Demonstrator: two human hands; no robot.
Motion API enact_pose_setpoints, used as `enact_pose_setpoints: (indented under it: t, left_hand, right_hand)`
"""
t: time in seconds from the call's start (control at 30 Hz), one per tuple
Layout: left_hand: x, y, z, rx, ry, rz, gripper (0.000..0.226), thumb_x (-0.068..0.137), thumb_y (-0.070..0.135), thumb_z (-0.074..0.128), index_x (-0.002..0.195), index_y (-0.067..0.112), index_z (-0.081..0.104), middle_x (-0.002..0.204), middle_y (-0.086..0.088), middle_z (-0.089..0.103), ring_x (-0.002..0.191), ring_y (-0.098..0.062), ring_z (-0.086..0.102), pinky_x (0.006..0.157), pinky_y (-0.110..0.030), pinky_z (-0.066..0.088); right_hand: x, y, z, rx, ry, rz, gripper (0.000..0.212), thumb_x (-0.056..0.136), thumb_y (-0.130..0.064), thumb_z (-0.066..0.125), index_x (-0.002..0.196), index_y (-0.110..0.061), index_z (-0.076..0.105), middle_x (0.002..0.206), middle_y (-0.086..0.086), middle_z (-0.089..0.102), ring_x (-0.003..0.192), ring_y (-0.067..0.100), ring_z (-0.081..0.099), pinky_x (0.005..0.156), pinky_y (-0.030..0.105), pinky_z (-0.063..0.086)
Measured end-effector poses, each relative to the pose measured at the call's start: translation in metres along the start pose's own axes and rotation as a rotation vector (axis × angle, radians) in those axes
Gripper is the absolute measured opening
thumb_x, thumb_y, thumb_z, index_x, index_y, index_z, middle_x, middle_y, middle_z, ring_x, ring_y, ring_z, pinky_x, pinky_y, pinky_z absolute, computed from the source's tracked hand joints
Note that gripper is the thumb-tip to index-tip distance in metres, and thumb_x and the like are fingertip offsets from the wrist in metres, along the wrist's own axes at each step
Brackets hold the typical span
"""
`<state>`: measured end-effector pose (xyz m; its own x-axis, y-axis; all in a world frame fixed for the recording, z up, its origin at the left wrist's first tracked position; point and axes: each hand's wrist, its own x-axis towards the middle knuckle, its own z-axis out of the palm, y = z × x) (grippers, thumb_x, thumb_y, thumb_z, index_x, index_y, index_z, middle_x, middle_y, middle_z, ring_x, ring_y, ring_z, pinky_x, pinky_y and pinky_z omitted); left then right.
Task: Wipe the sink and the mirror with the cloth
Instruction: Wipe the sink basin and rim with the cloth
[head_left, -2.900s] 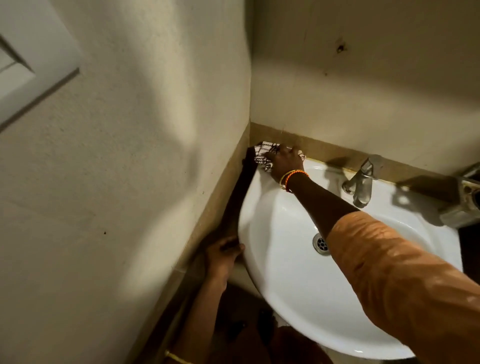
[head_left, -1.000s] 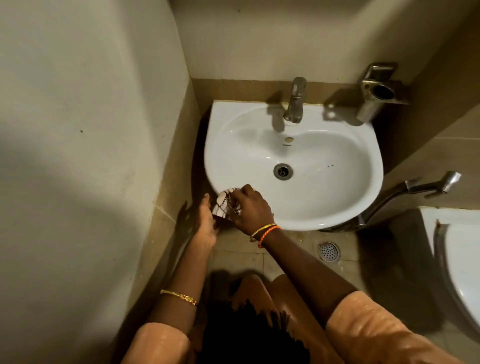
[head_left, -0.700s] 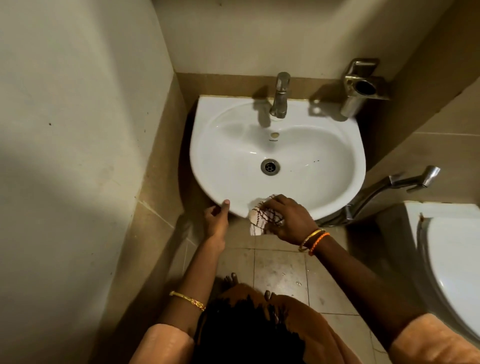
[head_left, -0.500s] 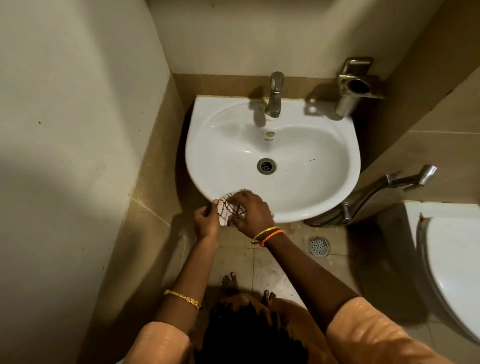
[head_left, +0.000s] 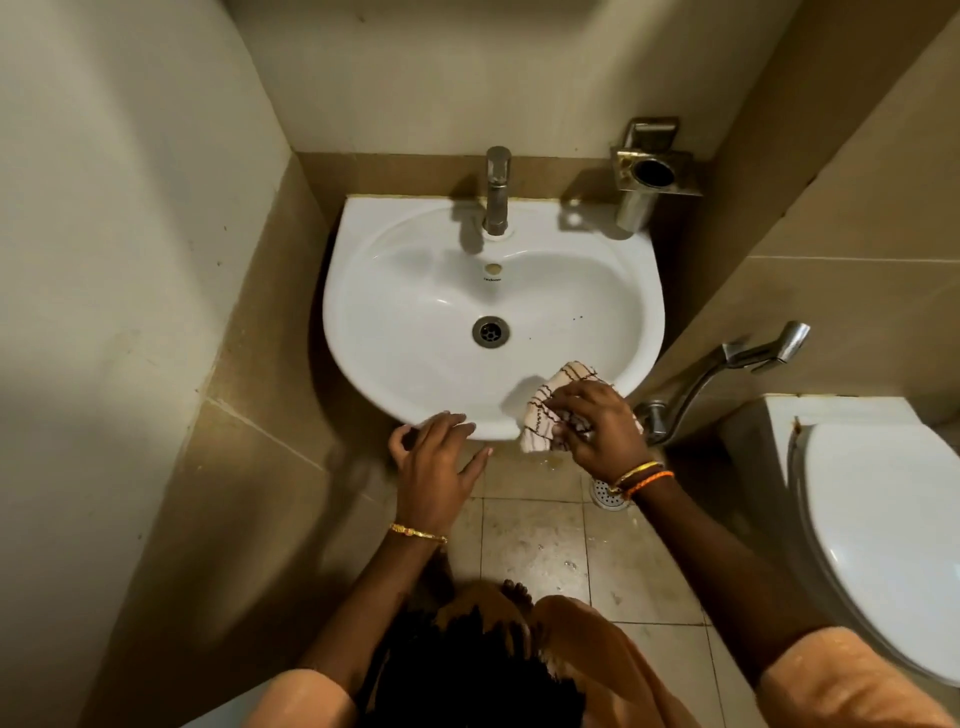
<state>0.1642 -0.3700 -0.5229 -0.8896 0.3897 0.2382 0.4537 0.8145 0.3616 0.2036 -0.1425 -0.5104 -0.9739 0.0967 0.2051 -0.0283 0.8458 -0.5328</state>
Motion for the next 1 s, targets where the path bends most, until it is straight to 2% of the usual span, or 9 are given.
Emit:
enact_pose_setpoints:
  t: [0.07, 0.13, 0.2, 0.3, 0.5, 0.6, 0.7, 0.83, 1.0]
  left_hand:
    - [0.004, -0.001, -0.002, 0.009, -0.012, -0.011, 0.027, 0.067, 0.033, 0.069, 0.093, 0.025, 0.068, 0.103, 0.007, 0.070, 0.101, -0.012, 0.065, 0.090, -0.033, 0.022]
    - [0.007, 0.002, -0.003, 0.010, -0.022, -0.047, 0.037, 0.058, 0.018, 0.077, 0.092, 0.023, 0.062, 0.095, 0.005, 0.071, 0.095, -0.013, 0.066, 0.086, -0.032, 0.023]
    - [0.007, 0.002, -0.003, 0.002, -0.001, -0.079, 0.043, 0.056, 0.006, 0.077, 0.092, 0.021, 0.058, 0.091, 0.004, 0.071, 0.092, -0.012, 0.064, 0.086, -0.032, 0.023]
    - [0.006, 0.006, -0.003, -0.006, 0.020, -0.103, 0.037, 0.060, 0.003, 0.076, 0.091, 0.019, 0.062, 0.092, 0.003, 0.071, 0.090, -0.016, 0.068, 0.086, -0.033, 0.023]
    - [0.004, 0.015, 0.000, -0.065, 0.026, -0.183, 0.036, 0.062, 0.024, 0.082, 0.093, 0.019, 0.063, 0.101, 0.004, 0.070, 0.099, -0.017, 0.066, 0.077, -0.028, 0.016]
    - [0.010, 0.024, -0.003, -0.097, 0.009, -0.221, 0.041, 0.060, 0.035, 0.082, 0.095, 0.022, 0.066, 0.102, 0.005, 0.070, 0.099, -0.017, 0.064, 0.074, -0.028, 0.014]
    - [0.013, 0.035, 0.002, -0.064, -0.040, -0.160, 0.042, 0.055, 0.038, 0.083, 0.094, 0.027, 0.070, 0.103, 0.005, 0.069, 0.103, -0.019, 0.063, 0.078, -0.031, 0.018]
    - [0.015, 0.053, 0.014, -0.001, -0.087, -0.095, 0.034, 0.060, 0.032, 0.079, 0.093, 0.028, 0.070, 0.095, 0.005, 0.069, 0.094, -0.019, 0.065, 0.078, -0.033, 0.020]
    - [0.023, 0.050, 0.015, -0.005, -0.070, -0.118, 0.021, 0.066, 0.025, 0.079, 0.086, 0.029, 0.073, 0.083, 0.005, 0.071, 0.084, -0.020, 0.066, 0.079, -0.034, 0.019]
  right_hand:
    - [-0.002, -0.029, 0.026, -0.032, 0.024, -0.001, 0.032, 0.076, -0.039, 0.061, 0.100, -0.020, 0.071, 0.101, 0.005, 0.068, 0.096, 0.027, 0.060, 0.083, 0.043, 0.050]
    - [-0.003, -0.059, 0.050, -0.094, 0.027, 0.010, 0.039, 0.072, -0.051, 0.067, 0.102, -0.026, 0.069, 0.103, 0.002, 0.067, 0.100, 0.026, 0.059, 0.084, 0.040, 0.045]
    - [-0.001, -0.069, 0.059, -0.137, 0.039, 0.026, 0.042, 0.065, -0.039, 0.080, 0.103, -0.028, 0.068, 0.102, 0.000, 0.067, 0.100, 0.028, 0.061, 0.082, 0.043, 0.046]
    - [-0.004, -0.049, 0.046, -0.156, 0.007, -0.018, 0.048, 0.062, -0.022, 0.083, 0.107, -0.029, 0.067, 0.106, -0.002, 0.067, 0.104, 0.028, 0.061, 0.085, 0.046, 0.047]
    - [-0.004, 0.028, -0.013, -0.134, -0.005, 0.002, 0.039, 0.072, -0.032, 0.072, 0.111, -0.028, 0.068, 0.115, 0.003, 0.065, 0.113, 0.030, 0.057, 0.094, 0.048, 0.045]
    - [0.002, 0.052, -0.029, -0.052, 0.017, 0.088, 0.033, 0.072, -0.022, 0.073, 0.105, -0.021, 0.072, 0.111, 0.008, 0.066, 0.113, 0.034, 0.056, 0.093, 0.051, 0.047]
    - [-0.003, 0.022, -0.008, -0.028, 0.095, 0.213, 0.039, 0.066, -0.005, 0.073, 0.101, -0.022, 0.073, 0.111, 0.011, 0.064, 0.111, 0.036, 0.055, 0.086, 0.053, 0.049]
    - [-0.026, -0.032, 0.023, -0.114, 0.129, 0.208, 0.053, 0.066, -0.004, 0.069, 0.111, -0.032, 0.065, 0.120, 0.004, 0.060, 0.124, 0.028, 0.044, 0.079, 0.046, 0.044]
    - [-0.011, 0.003, 0.002, -0.097, 0.087, 0.225, 0.048, 0.068, -0.004, 0.066, 0.110, -0.027, 0.068, 0.119, 0.009, 0.060, 0.119, 0.036, 0.047, 0.076, 0.047, 0.050]
